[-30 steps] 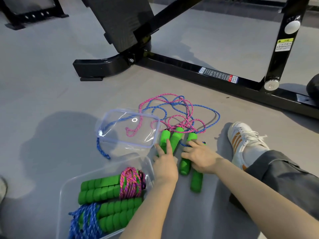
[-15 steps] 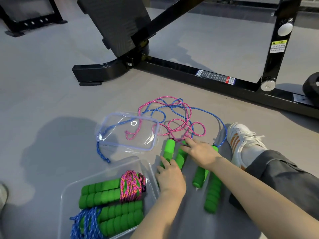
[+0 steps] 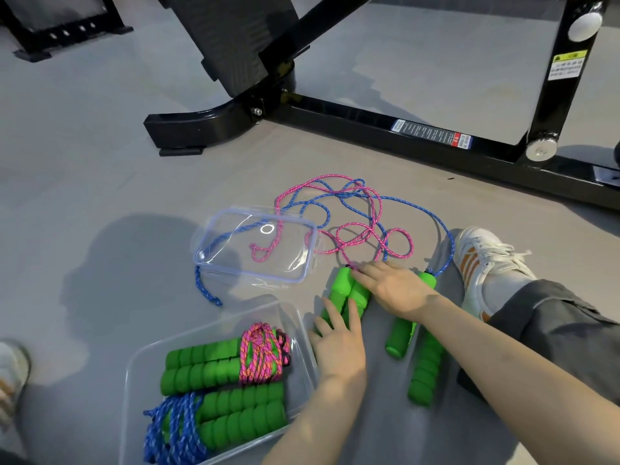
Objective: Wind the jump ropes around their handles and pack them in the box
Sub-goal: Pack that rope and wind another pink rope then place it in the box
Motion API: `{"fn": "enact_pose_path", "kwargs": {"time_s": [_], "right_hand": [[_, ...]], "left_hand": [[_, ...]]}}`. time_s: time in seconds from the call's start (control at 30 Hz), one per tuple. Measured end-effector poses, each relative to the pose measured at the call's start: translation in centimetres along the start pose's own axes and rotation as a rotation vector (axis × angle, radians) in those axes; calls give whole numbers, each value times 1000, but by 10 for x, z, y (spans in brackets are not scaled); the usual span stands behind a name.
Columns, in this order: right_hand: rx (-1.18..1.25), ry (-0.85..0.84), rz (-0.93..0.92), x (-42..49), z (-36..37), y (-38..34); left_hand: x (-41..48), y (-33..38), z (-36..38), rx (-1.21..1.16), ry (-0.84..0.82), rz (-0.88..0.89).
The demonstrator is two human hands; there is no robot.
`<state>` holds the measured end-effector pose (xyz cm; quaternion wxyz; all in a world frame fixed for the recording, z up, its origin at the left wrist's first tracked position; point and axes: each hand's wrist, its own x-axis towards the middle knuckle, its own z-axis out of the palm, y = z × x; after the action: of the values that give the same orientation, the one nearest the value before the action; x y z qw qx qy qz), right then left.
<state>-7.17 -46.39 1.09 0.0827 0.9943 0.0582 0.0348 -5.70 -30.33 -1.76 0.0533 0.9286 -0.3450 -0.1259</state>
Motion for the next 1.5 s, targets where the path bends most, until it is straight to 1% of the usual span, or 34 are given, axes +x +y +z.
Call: {"fn": "enact_pose_path", "kwargs": {"time_s": [0.1,0.2,0.23,0.27,0.3,0.37,0.47,0.5,0.53,0.6,0.63,0.7,0.83,0.9,0.97,1.03,1.13,1.2,1.37,1.5], "right_hand": [[16,-89,87,3,0,10],[-68,-132,204,3,-4,20],[-112,-159,213,2,-5,23],[-160,-143,186,1,-4,25],[-201,-94,132,0,-5,25],[-202,3,-69,-2,-3,17],[-157,11,-406,0,1,-8],[-131,-6,-463,1,2,-16],[-82,-23,-483,2,4,-22],[29,-28,-455,2,5,-31],[52,-31,-426,1,5,-33],[50,-43,-381,0,11,-31],[54,-64,-286,-2,10,-14],[26,-110,-283,-3,9,-3],[-13,-83,-314,-4,11,1],[-48,-41,-344,-3,14,3],[-70,48,-416,1,17,5],[-63,67,-465,3,17,7],[-80,31,-484,8,11,4],[-64,3,-466,8,14,3]], "left_hand": [[-6,-8,0,74,-3,60],[-10,-20,-1,141,-13,91],[-10,-25,-2,156,8,104],[-10,-29,-3,164,24,114],[-9,-33,-4,173,39,120],[-8,-39,-4,182,71,126],[-10,-43,-1,206,31,131],[-11,-44,2,212,33,134],[-12,-45,5,203,29,129],[-14,-44,12,184,66,93],[-15,-44,16,181,131,84],[-14,-43,21,180,269,94],[-16,-39,28,104,409,109],[-20,-35,30,82,458,113],[-22,-33,30,69,508,115],[-20,-33,28,26,507,96],[-20,-34,24,-20,423,73],[-22,-35,24,4,383,87],[-28,-37,30,40,353,145],[-32,-42,32,57,388,163]]}}
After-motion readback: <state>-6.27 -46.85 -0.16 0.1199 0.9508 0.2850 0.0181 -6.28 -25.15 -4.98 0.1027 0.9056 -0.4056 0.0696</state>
